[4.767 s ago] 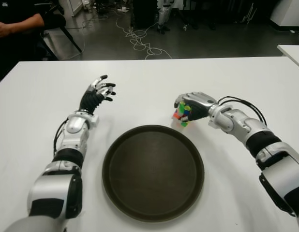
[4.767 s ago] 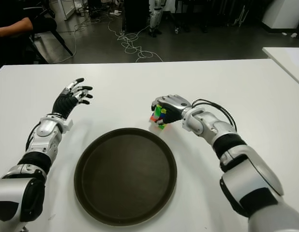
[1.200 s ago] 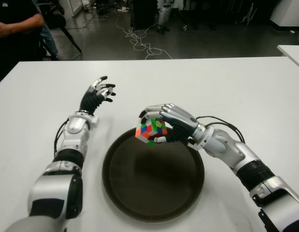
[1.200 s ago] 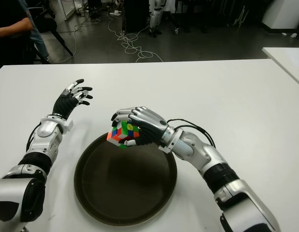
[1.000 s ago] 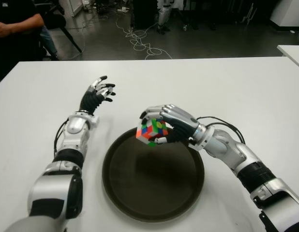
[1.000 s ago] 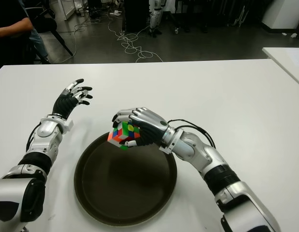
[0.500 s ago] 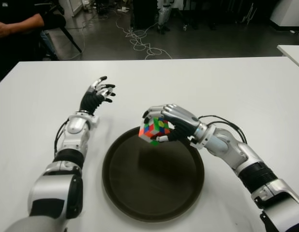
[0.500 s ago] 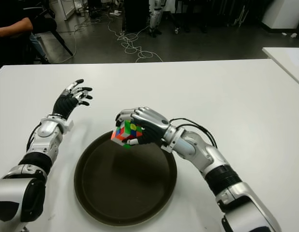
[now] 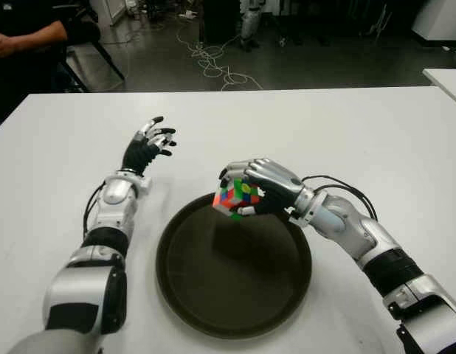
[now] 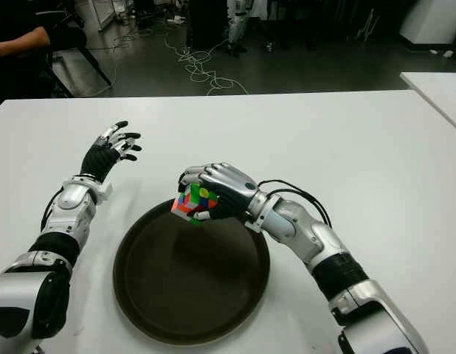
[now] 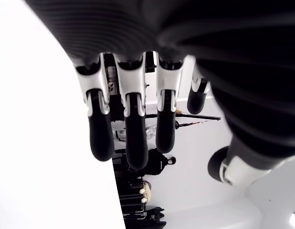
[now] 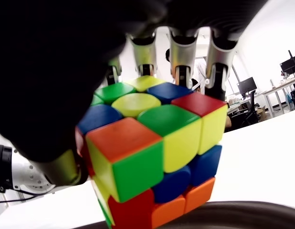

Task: Pick up the Rubik's Cube and put it in the plate

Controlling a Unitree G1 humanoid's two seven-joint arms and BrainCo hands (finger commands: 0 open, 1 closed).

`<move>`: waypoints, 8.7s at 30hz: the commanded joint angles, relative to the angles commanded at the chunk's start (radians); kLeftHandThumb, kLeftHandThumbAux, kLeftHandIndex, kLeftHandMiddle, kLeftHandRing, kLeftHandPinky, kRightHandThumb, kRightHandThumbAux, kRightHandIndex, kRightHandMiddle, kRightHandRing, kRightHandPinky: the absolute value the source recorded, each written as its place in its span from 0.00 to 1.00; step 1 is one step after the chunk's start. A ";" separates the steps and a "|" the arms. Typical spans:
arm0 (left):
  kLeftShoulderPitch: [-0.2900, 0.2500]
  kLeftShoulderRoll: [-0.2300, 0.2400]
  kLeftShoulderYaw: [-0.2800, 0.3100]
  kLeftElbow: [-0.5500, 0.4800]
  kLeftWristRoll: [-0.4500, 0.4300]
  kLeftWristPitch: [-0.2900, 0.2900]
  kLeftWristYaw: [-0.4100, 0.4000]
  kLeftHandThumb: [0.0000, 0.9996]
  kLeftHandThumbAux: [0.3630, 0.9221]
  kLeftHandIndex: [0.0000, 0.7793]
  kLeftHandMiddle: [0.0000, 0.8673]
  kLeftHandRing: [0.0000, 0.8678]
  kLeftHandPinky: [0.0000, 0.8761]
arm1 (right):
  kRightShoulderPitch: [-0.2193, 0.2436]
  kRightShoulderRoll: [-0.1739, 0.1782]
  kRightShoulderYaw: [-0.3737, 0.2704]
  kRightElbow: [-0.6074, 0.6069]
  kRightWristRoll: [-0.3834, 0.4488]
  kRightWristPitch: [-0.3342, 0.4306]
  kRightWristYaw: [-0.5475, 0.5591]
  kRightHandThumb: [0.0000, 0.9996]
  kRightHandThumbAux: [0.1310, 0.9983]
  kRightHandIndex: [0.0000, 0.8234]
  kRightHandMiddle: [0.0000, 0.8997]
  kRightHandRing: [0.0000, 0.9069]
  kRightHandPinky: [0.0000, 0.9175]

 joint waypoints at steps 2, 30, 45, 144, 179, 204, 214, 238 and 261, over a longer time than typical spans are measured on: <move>0.000 0.000 -0.001 -0.001 0.001 0.001 0.001 0.32 0.44 0.14 0.34 0.42 0.49 | -0.002 -0.001 0.002 0.004 0.000 -0.006 0.001 0.84 0.64 0.46 0.61 0.61 0.59; -0.005 -0.005 0.003 0.006 -0.010 0.008 0.002 0.34 0.43 0.15 0.36 0.45 0.51 | -0.028 -0.057 0.049 -0.069 -0.070 0.139 0.191 0.04 0.54 0.00 0.00 0.00 0.10; -0.005 -0.003 0.001 0.005 -0.008 0.013 0.001 0.32 0.43 0.14 0.34 0.43 0.50 | -0.028 -0.062 0.055 -0.089 -0.098 0.191 0.188 0.00 0.53 0.00 0.00 0.00 0.09; -0.003 0.000 -0.002 0.016 -0.004 -0.004 -0.003 0.34 0.40 0.15 0.36 0.45 0.52 | -0.346 0.179 -0.426 0.809 0.460 0.173 -0.107 0.06 0.60 0.19 0.21 0.27 0.36; -0.015 0.015 -0.009 0.040 0.014 -0.018 0.033 0.34 0.43 0.16 0.35 0.44 0.51 | -0.318 0.292 -0.670 0.697 0.717 0.329 -0.271 0.16 0.76 0.31 0.31 0.38 0.42; -0.008 0.019 0.000 0.033 0.002 -0.022 -0.003 0.32 0.42 0.15 0.34 0.42 0.49 | -0.260 0.273 -0.500 0.740 0.489 0.073 -0.392 0.66 0.70 0.48 0.35 0.40 0.42; -0.007 0.024 -0.004 0.038 0.011 -0.025 0.009 0.31 0.41 0.15 0.33 0.42 0.49 | -0.222 0.289 -0.506 0.678 0.514 0.028 -0.371 0.66 0.70 0.48 0.34 0.41 0.44; 0.006 0.025 0.017 0.021 -0.004 -0.020 0.015 0.33 0.47 0.15 0.33 0.41 0.48 | 0.031 0.371 -0.528 0.222 0.606 0.332 -0.294 0.67 0.70 0.49 0.36 0.41 0.43; 0.002 0.038 0.022 0.029 -0.006 -0.018 -0.003 0.34 0.45 0.15 0.33 0.42 0.49 | 0.021 0.361 -0.520 0.256 0.580 0.282 -0.296 0.67 0.70 0.49 0.36 0.44 0.47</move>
